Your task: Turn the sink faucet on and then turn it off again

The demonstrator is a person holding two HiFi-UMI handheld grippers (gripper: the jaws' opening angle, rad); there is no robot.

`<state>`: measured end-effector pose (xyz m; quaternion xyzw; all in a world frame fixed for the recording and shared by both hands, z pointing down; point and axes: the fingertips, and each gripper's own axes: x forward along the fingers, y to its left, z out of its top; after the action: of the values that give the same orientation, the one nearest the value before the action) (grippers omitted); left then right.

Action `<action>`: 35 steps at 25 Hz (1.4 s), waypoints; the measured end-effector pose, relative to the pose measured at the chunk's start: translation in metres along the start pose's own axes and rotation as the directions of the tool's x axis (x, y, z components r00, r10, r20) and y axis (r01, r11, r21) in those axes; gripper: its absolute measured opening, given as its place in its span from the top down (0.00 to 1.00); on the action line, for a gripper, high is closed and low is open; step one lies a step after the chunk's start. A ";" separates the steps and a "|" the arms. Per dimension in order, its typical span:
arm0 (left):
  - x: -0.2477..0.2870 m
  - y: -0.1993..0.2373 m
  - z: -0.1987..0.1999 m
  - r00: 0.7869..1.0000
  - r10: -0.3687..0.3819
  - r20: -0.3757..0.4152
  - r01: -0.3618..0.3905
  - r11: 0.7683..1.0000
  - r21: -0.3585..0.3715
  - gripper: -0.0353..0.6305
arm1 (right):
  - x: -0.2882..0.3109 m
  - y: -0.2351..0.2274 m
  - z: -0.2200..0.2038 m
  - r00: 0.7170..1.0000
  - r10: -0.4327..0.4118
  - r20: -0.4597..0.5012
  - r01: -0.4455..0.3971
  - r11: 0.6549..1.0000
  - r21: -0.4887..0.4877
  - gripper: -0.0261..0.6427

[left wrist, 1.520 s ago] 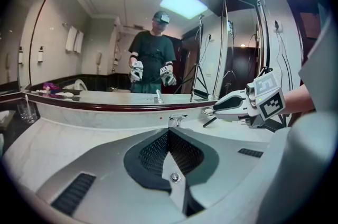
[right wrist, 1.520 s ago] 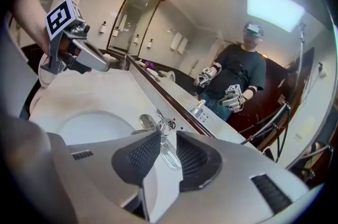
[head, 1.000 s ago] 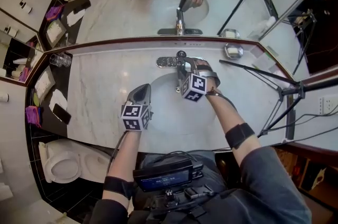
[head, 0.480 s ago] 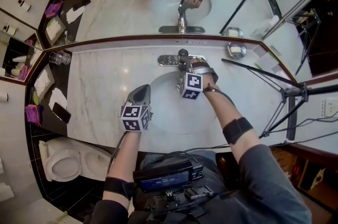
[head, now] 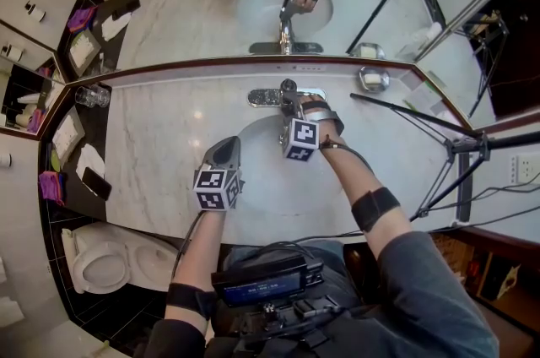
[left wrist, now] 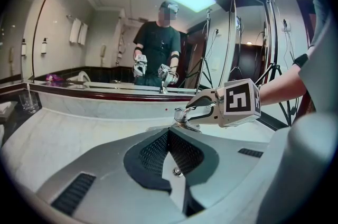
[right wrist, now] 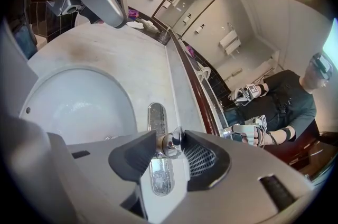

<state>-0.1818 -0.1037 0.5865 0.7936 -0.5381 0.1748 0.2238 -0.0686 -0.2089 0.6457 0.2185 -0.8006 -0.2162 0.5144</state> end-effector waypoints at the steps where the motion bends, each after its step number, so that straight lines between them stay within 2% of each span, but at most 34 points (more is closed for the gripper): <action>1: 0.000 0.000 0.000 1.000 0.001 0.000 -0.001 1.000 0.000 0.94 | 0.000 0.000 0.000 1.000 -0.002 0.000 0.002 1.000 0.000 0.70; 12: 0.000 -0.002 0.001 1.000 -0.003 0.002 0.003 1.000 0.001 0.94 | -0.001 0.029 -0.001 1.000 0.015 -0.016 -0.015 1.000 -0.012 0.75; 29: -0.009 0.003 0.001 1.000 0.016 0.010 -0.016 1.000 0.002 0.94 | -0.001 0.029 0.001 1.000 0.002 -0.025 -0.002 1.000 -0.020 0.75; 35: -0.016 0.004 0.001 1.000 0.024 0.014 -0.024 1.000 0.007 0.94 | -0.013 0.032 0.001 1.000 -0.004 -0.023 0.005 0.998 0.065 0.74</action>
<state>-0.1908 -0.0930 0.5784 0.7891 -0.5486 0.1739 0.2148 -0.0686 -0.1757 0.6545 0.2393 -0.8006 -0.1889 0.5158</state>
